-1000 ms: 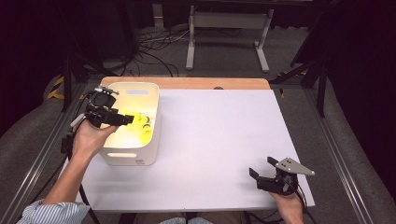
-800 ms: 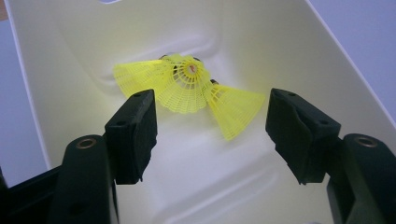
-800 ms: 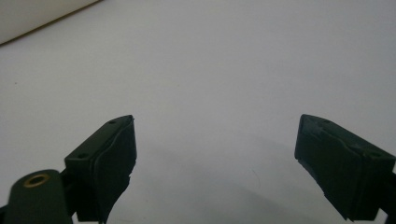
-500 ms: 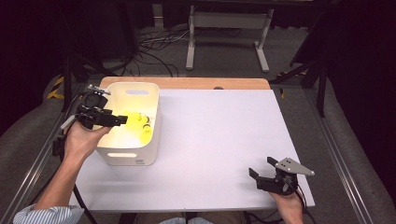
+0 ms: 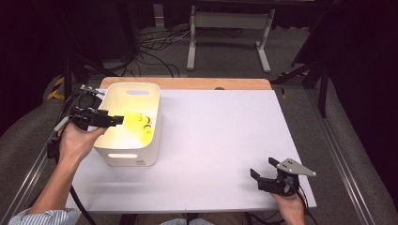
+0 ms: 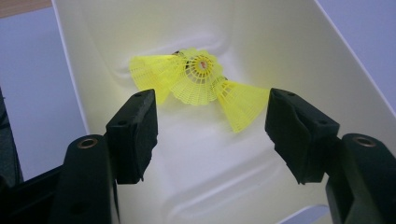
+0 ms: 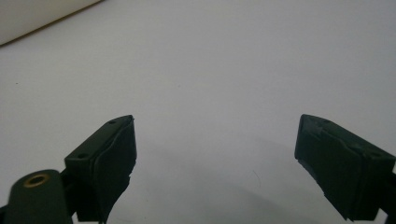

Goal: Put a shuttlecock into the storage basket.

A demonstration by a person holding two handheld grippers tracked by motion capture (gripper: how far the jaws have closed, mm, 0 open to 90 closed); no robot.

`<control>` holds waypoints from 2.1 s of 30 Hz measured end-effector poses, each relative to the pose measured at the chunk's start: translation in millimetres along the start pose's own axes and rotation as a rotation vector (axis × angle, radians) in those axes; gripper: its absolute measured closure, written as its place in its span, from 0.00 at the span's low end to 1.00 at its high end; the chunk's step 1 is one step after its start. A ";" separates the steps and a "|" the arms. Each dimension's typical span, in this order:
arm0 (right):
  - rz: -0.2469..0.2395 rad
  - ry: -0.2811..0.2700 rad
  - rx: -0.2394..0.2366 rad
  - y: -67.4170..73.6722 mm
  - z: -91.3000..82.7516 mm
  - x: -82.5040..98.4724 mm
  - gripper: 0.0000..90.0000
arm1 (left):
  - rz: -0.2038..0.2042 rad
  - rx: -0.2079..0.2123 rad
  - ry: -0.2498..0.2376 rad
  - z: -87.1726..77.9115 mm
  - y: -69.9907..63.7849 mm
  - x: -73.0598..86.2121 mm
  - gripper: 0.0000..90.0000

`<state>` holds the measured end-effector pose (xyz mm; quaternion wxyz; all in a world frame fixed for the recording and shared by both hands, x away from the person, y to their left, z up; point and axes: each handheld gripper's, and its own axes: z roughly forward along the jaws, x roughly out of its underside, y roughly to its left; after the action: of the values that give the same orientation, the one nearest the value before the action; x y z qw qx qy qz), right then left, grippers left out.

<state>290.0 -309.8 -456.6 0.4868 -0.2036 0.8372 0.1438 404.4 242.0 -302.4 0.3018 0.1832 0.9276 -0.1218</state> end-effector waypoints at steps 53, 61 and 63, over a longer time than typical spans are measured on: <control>-0.003 0.007 -0.001 0.5 0.6 0.1 0.15 | -0.147 -0.084 -0.006 -16.9 43.0 22.1 0.41; -0.003 0.007 -0.002 0.5 0.6 0.1 0.15 | -0.169 -0.091 -0.015 -19.6 49.1 26.3 0.41; -0.002 0.007 -0.002 0.6 0.6 0.1 0.15 | -0.168 -0.095 -0.016 -20.5 51.3 27.3 0.41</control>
<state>290.2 -309.1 -456.9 0.4836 -0.2054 0.8386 0.1436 394.5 302.6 -308.7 0.3063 0.0892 0.9420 -0.1039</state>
